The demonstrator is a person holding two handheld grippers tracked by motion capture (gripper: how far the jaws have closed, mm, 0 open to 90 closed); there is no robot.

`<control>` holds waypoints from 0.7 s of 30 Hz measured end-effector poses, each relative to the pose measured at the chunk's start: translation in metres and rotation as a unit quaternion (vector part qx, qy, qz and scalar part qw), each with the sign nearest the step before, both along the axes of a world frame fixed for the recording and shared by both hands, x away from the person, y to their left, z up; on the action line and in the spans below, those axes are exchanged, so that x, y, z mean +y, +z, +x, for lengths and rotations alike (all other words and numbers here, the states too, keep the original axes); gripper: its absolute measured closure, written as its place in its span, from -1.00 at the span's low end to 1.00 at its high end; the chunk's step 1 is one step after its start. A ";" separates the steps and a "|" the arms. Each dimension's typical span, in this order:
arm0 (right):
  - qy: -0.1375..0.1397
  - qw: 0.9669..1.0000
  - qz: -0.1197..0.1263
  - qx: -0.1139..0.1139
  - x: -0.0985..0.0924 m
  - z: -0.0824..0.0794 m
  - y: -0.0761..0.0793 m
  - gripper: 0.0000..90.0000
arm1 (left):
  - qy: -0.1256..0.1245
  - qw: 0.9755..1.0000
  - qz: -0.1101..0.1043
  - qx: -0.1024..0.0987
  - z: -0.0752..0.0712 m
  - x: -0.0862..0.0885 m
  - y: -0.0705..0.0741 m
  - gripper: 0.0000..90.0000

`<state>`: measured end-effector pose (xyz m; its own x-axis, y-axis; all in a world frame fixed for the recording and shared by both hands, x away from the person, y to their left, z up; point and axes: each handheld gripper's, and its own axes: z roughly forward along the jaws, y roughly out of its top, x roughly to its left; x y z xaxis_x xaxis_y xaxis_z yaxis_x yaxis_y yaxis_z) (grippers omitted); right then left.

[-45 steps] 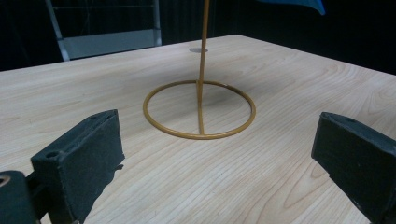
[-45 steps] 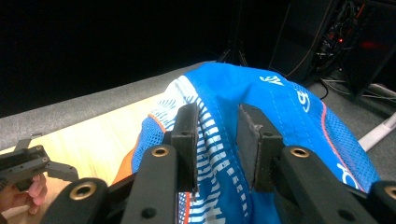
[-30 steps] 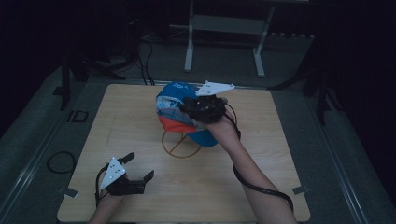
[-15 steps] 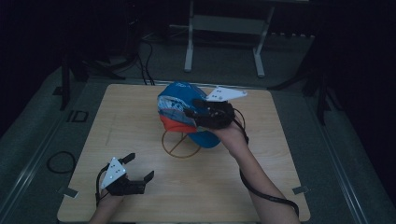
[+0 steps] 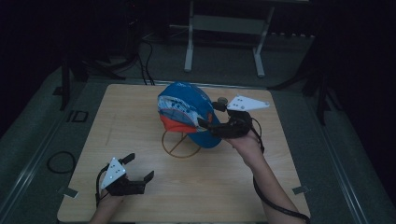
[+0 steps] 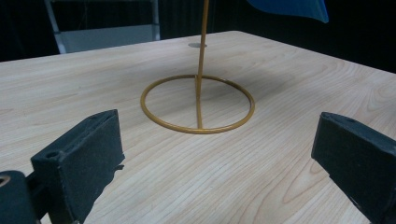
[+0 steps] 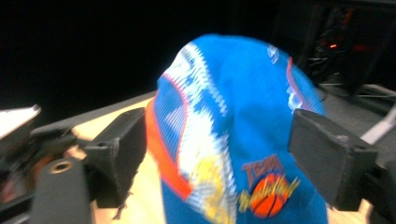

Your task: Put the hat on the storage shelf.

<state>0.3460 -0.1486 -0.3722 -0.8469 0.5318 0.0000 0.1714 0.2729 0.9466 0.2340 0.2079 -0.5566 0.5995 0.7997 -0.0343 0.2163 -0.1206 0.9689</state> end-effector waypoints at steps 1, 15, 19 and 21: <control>0.004 1.000 0.001 0.000 -0.002 -0.002 -0.002 -0.68 | 0.000 1.000 0.000 0.000 0.000 0.000 0.000 -0.95; 0.029 0.999 -0.013 0.005 -0.027 -0.018 -0.052 -0.71 | 0.001 1.000 -0.002 0.003 0.001 0.000 -0.001 -0.95; 0.024 1.000 -0.015 0.001 -0.037 -0.021 -0.064 -0.71 | 0.001 1.000 -0.003 0.003 0.001 0.000 -0.002 -0.95; 0.023 1.000 -0.016 0.003 -0.043 -0.023 -0.069 -0.71 | 0.001 1.000 -0.001 0.003 0.001 0.000 -0.002 -0.95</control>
